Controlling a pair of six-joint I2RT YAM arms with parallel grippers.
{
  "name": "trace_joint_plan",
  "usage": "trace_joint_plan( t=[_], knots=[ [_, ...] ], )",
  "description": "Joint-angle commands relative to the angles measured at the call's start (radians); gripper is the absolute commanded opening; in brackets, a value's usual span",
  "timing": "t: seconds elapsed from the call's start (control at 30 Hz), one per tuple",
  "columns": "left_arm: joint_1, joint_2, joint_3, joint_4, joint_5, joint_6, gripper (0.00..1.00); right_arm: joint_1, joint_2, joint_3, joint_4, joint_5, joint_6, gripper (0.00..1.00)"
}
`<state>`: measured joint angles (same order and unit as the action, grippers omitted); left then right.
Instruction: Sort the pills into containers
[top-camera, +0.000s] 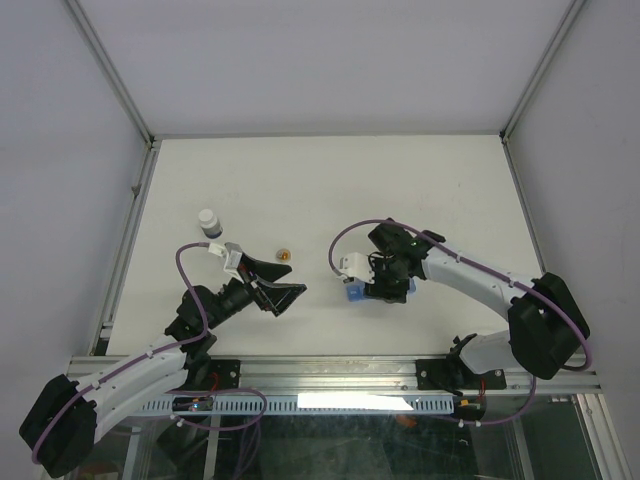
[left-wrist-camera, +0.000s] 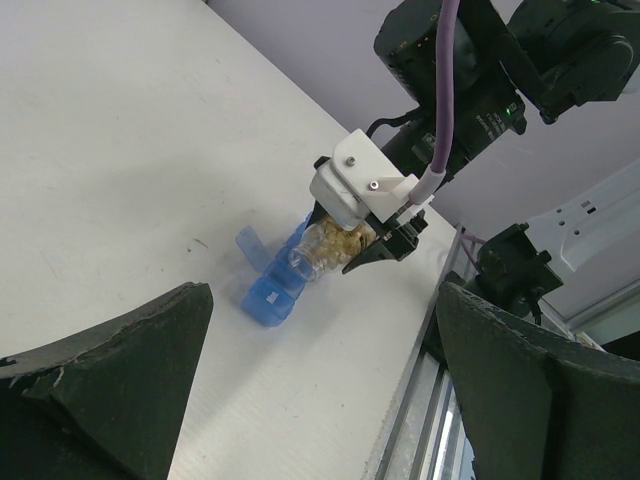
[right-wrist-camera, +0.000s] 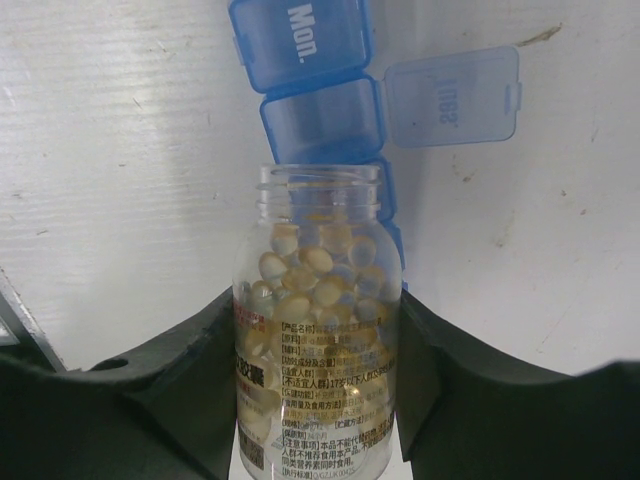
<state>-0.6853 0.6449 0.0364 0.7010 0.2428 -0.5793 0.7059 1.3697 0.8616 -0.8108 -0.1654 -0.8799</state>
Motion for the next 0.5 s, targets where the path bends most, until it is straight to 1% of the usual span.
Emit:
trace_joint_plan(
  t=[0.0,0.03,0.07,0.1,0.17,0.2,0.23,0.27,0.33,0.37,0.4,0.43,0.47],
  knots=[
    [0.006,-0.003,-0.011,0.055,-0.003,0.003,0.99,0.005,-0.011,0.052,-0.032,-0.027,0.024,0.0],
    [0.006,-0.004,-0.009,0.053,-0.001,0.003,0.99,0.006,-0.021,0.041,-0.027,-0.036,0.024,0.0],
    [0.006,-0.003,-0.011,0.056,-0.002,0.001,0.99,0.006,-0.035,0.005,0.035,0.013,0.013,0.0],
    [0.007,-0.002,-0.011,0.059,-0.002,0.004,0.99,0.006,-0.033,-0.007,0.037,0.053,0.005,0.0],
    [0.006,-0.002,-0.01,0.057,-0.003,0.005,0.99,0.006,-0.01,0.052,-0.045,-0.022,0.027,0.0],
    [0.006,-0.001,-0.009,0.059,-0.003,0.005,0.99,0.007,-0.022,0.041,-0.021,-0.033,0.027,0.0],
    [0.006,0.002,-0.011,0.064,-0.003,0.003,0.99,0.007,-0.039,0.011,0.032,0.01,0.019,0.0],
    [0.006,0.007,-0.01,0.068,-0.003,0.003,0.99,0.007,-0.04,0.003,0.031,0.039,0.016,0.0],
    [0.006,0.013,-0.005,0.065,-0.001,0.004,0.99,0.01,-0.025,0.057,-0.042,-0.054,0.041,0.0],
    [0.007,0.016,-0.003,0.065,0.001,0.004,0.99,0.015,-0.036,0.044,-0.02,-0.038,0.042,0.0],
    [0.006,0.017,-0.004,0.066,0.002,0.005,0.99,0.016,-0.049,0.015,0.023,0.014,0.036,0.0],
    [0.006,0.02,-0.004,0.069,0.002,0.006,0.99,0.017,-0.046,0.007,0.017,0.028,0.032,0.0],
    [0.007,0.019,-0.002,0.067,0.002,0.007,0.99,0.018,-0.034,0.039,-0.029,-0.022,0.042,0.0]
  ],
)
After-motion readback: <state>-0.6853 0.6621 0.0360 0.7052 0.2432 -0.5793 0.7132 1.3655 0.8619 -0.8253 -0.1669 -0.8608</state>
